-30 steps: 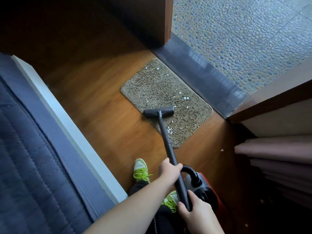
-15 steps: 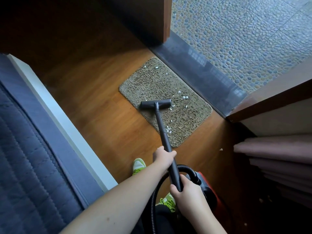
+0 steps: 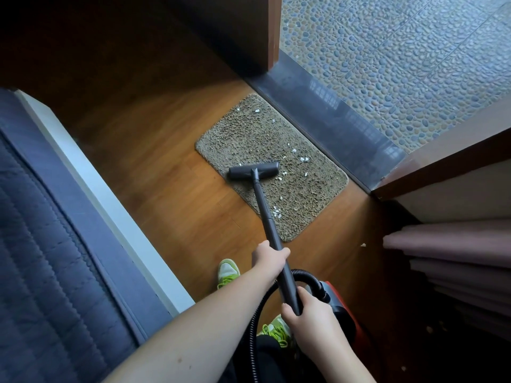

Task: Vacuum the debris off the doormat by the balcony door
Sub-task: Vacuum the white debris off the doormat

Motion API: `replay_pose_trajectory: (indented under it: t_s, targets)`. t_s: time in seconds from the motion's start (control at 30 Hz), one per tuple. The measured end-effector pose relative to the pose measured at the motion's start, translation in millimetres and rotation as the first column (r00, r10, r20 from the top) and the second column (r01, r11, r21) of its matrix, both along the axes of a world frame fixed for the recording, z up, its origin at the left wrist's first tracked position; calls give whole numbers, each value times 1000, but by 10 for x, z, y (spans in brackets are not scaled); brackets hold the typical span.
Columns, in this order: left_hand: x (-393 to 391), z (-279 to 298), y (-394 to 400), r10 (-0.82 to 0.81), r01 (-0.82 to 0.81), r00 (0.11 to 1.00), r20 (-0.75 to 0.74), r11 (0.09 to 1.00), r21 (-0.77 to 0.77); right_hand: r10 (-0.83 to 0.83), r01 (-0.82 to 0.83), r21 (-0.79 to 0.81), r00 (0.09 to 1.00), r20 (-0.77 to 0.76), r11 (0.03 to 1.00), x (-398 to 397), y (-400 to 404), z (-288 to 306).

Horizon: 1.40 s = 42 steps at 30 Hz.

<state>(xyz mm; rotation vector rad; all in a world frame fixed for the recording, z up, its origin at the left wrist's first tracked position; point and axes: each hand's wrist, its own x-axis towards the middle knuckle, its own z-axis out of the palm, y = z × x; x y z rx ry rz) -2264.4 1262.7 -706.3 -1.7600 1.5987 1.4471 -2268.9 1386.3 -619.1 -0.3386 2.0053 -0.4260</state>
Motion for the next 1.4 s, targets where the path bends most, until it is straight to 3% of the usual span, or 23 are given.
replay_pose_trajectory:
  t_s: [0.47,1.13,1.4]
  targets:
    - [188,62,289,-2,2,999,42,1000,15,-25,25,11,1000,-1,1000,152,287,88]
    - [-129,-91,-660,-3,3,1000,7,1000,-29,55,-55,4,997,-56,998,-127,-671,-61]
    - [-126,-87,-753,9,-10,1000,-6,1000,-2,45,-45,8,999,-8,999,-146,-778,-8]
